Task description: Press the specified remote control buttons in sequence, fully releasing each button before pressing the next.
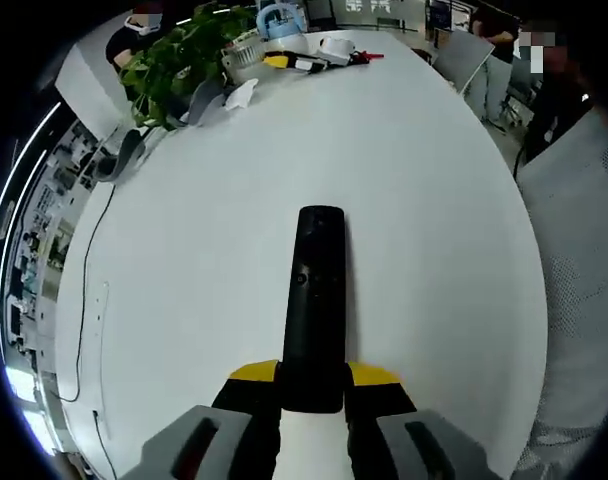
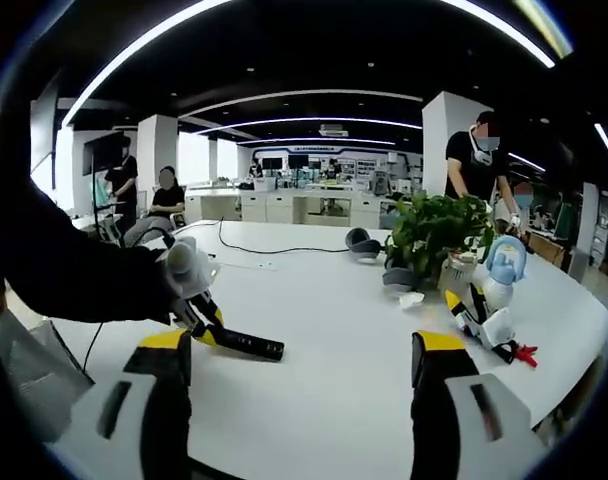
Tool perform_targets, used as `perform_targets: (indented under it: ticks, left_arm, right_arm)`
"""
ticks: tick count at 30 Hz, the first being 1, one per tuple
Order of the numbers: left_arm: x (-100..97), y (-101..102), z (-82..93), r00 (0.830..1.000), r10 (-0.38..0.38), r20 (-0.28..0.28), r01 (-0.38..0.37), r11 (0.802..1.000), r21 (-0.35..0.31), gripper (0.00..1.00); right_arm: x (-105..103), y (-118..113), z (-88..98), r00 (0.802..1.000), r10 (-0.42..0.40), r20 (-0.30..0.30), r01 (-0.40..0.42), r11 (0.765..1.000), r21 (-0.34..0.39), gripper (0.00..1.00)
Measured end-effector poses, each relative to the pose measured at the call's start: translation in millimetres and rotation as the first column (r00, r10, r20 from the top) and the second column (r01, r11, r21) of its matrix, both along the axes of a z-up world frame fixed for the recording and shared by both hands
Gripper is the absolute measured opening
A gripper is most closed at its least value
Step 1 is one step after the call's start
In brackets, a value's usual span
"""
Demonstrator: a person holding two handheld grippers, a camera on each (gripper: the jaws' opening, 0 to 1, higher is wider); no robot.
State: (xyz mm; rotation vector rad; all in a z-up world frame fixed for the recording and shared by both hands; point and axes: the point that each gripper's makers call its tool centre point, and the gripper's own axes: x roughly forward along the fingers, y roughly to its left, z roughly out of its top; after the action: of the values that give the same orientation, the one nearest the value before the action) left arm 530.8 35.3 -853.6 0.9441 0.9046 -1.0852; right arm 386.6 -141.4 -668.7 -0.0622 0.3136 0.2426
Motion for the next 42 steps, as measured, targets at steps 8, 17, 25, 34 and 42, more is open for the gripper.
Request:
perform_targets:
  ticks: [8, 17, 25, 34, 42]
  left_arm:
    - [40.0, 11, 2.7, 1.0, 0.005, 0.031, -0.006, 0.999, 0.045, 0.23]
    - [78.1, 12, 4.3, 0.998, -0.008, 0.066, 0.003, 0.996, 0.084, 0.23]
    - [99.6, 5, -1.3, 0.996, -0.052, 0.068, 0.043, 0.992, 0.119, 0.23]
    - [105.4, 4, -10.9, 0.997, -0.064, 0.042, 0.057, 0.988, 0.144, 0.24]
    - [105.2, 7, -16.1, 0.998, -0.062, 0.024, 0.058, 0.988, 0.145, 0.24]
  right_arm:
    - [-1, 1, -5.3, 1.0, 0.005, -0.027, -0.005, 1.0, -0.012, 0.93]
    - [-2, 1, -10.9, 0.998, 0.01, -0.054, -0.012, 1.0, -0.028, 0.92]
    - [-3, -3, -12.5, 0.998, -0.003, -0.063, 0.001, 1.0, -0.031, 0.92]
    - [-3, -5, -14.6, 0.997, -0.013, -0.074, 0.01, 0.999, -0.036, 0.91]
    - [-4, -3, -14.1, 0.997, -0.005, -0.072, 0.003, 0.999, -0.035, 0.91]
